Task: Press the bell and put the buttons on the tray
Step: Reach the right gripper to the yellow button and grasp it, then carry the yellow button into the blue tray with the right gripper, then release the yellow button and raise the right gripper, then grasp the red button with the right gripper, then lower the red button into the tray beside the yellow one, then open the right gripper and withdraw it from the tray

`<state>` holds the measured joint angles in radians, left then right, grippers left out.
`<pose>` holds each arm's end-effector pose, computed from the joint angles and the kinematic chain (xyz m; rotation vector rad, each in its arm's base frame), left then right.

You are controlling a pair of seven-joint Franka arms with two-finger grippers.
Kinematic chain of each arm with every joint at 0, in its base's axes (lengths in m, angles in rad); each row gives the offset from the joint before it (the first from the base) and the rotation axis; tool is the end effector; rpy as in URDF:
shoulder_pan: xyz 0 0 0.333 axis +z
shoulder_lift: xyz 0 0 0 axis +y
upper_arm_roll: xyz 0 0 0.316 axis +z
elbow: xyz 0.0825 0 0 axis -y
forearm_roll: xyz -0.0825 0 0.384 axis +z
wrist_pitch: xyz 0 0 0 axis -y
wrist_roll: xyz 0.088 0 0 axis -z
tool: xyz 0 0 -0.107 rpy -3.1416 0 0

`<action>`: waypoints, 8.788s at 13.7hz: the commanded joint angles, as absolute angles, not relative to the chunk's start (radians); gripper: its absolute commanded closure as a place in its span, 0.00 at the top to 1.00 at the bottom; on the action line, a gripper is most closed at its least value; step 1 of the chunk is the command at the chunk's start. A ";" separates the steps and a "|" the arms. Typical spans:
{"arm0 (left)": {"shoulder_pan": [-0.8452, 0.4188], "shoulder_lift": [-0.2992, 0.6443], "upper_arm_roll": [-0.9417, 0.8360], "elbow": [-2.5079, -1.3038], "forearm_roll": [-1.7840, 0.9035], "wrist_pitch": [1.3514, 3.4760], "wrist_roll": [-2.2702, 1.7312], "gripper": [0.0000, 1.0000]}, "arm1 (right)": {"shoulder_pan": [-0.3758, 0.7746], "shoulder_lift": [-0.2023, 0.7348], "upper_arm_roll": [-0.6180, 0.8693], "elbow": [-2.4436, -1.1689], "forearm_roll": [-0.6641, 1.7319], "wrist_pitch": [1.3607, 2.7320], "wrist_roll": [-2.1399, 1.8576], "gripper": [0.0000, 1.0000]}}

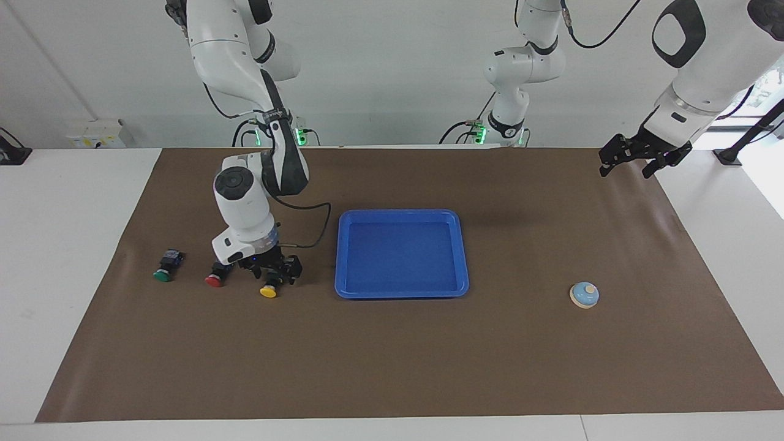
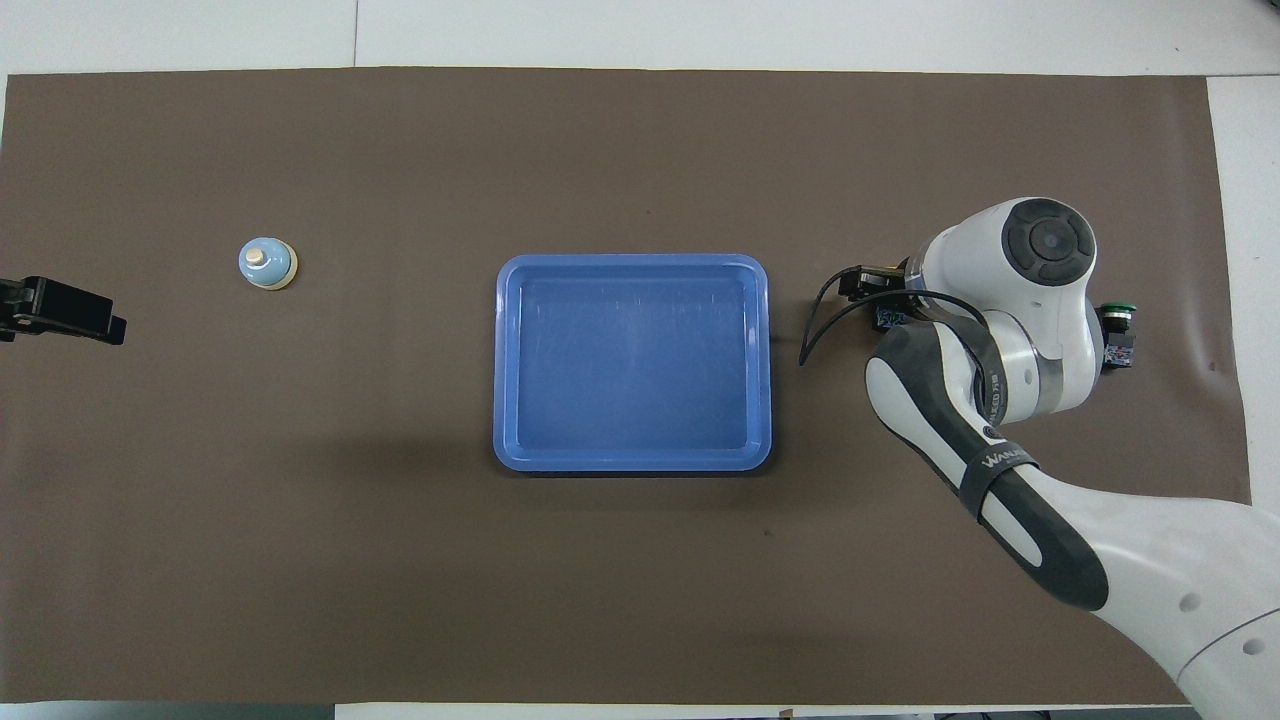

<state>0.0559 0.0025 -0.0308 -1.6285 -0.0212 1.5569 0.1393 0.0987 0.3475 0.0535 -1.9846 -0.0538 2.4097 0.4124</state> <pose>0.5513 0.0116 0.5948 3.1073 -0.1769 -0.1123 0.6093 0.0918 0.2973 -3.1160 0.3528 -0.1265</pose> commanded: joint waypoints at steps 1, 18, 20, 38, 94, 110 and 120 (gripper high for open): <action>0.057 0.000 -0.028 -1.617 -0.020 1.542 0.149 1.00 | 0.097 0.354 0.060 -1.983 -0.072 2.421 0.459 0.11; 0.057 0.000 -0.028 -1.617 -0.020 1.542 0.147 1.00 | 0.334 0.319 0.063 -1.652 -0.025 1.937 0.596 0.00; 0.057 0.000 -0.028 -1.617 -0.020 1.542 0.149 1.00 | 0.371 0.319 0.063 -1.658 0.012 1.948 0.641 0.00; 0.057 0.000 -0.028 -1.617 -0.020 1.542 0.149 1.00 | 0.457 0.327 0.063 -1.967 0.035 2.350 0.758 1.00; 0.057 0.000 -0.028 -1.617 -0.020 1.542 0.149 1.00 | 0.463 0.377 0.063 -1.565 0.071 1.894 0.767 0.00; 0.057 0.000 -0.028 -1.617 -0.020 1.542 0.149 1.00 | 0.563 0.456 0.061 -1.796 0.061 2.309 0.857 0.17; 0.057 0.000 -0.028 -1.617 -0.020 1.542 0.149 1.00 | 0.378 0.336 0.040 -1.651 0.057 1.994 0.759 1.00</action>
<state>0.0559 0.0025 -0.0308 -1.6285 -0.0212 1.5569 0.1393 0.4758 0.3989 0.0301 -1.6439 0.0518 2.0490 0.8615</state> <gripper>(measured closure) 0.000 0.000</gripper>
